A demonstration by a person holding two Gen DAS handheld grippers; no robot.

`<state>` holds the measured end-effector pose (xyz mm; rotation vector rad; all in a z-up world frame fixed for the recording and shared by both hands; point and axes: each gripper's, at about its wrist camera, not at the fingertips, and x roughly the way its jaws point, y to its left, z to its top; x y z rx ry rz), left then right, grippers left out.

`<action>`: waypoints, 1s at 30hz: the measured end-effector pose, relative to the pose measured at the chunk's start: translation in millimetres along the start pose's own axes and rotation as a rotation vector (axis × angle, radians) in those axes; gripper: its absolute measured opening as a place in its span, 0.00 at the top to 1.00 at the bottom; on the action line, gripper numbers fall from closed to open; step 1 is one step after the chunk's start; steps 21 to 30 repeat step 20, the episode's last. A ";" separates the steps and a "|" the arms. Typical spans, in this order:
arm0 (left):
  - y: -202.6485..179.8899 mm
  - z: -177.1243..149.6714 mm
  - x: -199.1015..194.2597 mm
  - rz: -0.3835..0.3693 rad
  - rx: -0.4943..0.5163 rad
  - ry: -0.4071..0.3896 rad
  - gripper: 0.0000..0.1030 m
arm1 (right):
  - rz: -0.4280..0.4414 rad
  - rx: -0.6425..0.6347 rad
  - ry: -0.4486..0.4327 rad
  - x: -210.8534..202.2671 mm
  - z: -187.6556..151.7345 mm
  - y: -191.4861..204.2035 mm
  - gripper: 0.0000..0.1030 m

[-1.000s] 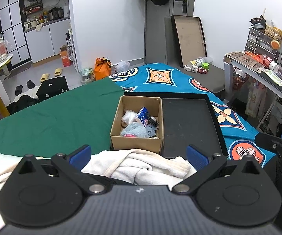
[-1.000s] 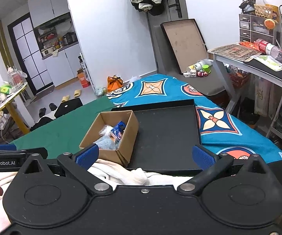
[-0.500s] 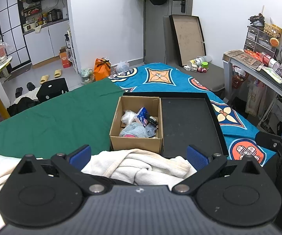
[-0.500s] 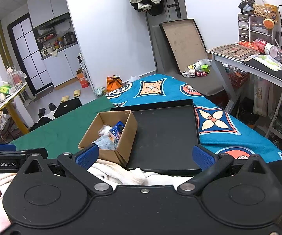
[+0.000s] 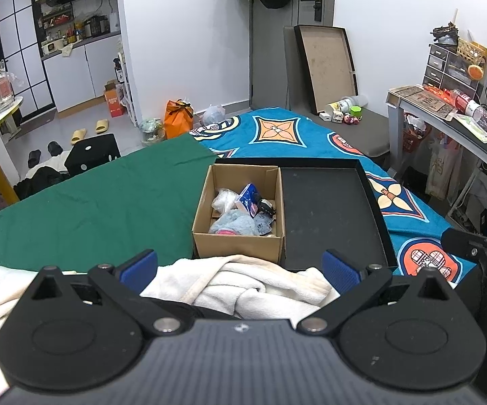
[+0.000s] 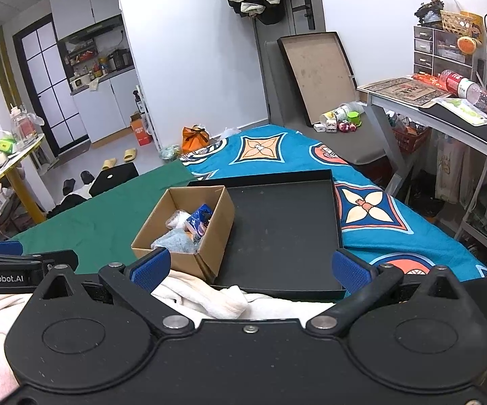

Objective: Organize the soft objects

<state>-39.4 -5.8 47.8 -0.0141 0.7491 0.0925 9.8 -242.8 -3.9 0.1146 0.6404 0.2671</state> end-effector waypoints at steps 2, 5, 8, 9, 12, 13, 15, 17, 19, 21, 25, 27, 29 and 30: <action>0.0 0.0 -0.3 0.001 0.001 -0.003 0.00 | 0.000 -0.007 -0.003 -0.7 0.5 0.1 0.00; -0.1 -0.1 -0.1 0.003 0.002 -0.002 0.00 | -0.007 -0.011 0.000 0.3 0.3 0.5 0.00; -0.9 -1.0 -0.3 0.007 0.004 -0.002 0.00 | -0.008 -0.010 0.005 1.3 -0.4 -0.1 0.00; -1.7 -1.0 0.1 0.006 0.003 -0.001 0.00 | -0.009 -0.010 0.006 2.0 -0.6 -0.6 0.00; -2.8 -1.3 1.9 0.007 0.005 0.002 0.00 | -0.008 -0.010 0.010 3.5 -0.6 -1.8 0.00; -3.4 -1.5 2.7 0.009 0.010 0.004 0.00 | -0.009 -0.011 0.011 4.1 -0.5 -2.3 0.00; -6.0 -1.9 4.8 0.008 0.018 0.003 0.00 | -0.011 -0.013 0.012 4.9 -0.5 -3.3 0.00; -7.7 -2.5 4.0 0.014 0.022 -0.015 0.00 | -0.012 -0.010 0.014 5.8 0.2 -4.5 0.00; -9.5 -1.5 4.5 0.022 0.020 -0.027 0.00 | -0.015 -0.009 0.016 7.5 -0.4 -5.5 0.00; -10.3 -0.5 6.3 0.019 0.020 -0.024 0.00 | -0.018 -0.008 0.017 8.7 -0.5 -6.3 0.00; -10.3 -0.5 6.3 0.019 0.020 -0.024 0.00 | -0.018 -0.008 0.017 8.7 -0.5 -6.3 0.00; -10.3 -0.5 6.3 0.019 0.020 -0.024 0.00 | -0.018 -0.008 0.017 8.7 -0.5 -6.3 0.00; -10.3 -0.5 6.3 0.019 0.020 -0.024 0.00 | -0.018 -0.008 0.017 8.7 -0.5 -6.3 0.00; -10.3 -0.5 6.3 0.019 0.020 -0.024 0.00 | -0.018 -0.008 0.017 8.7 -0.5 -6.3 0.00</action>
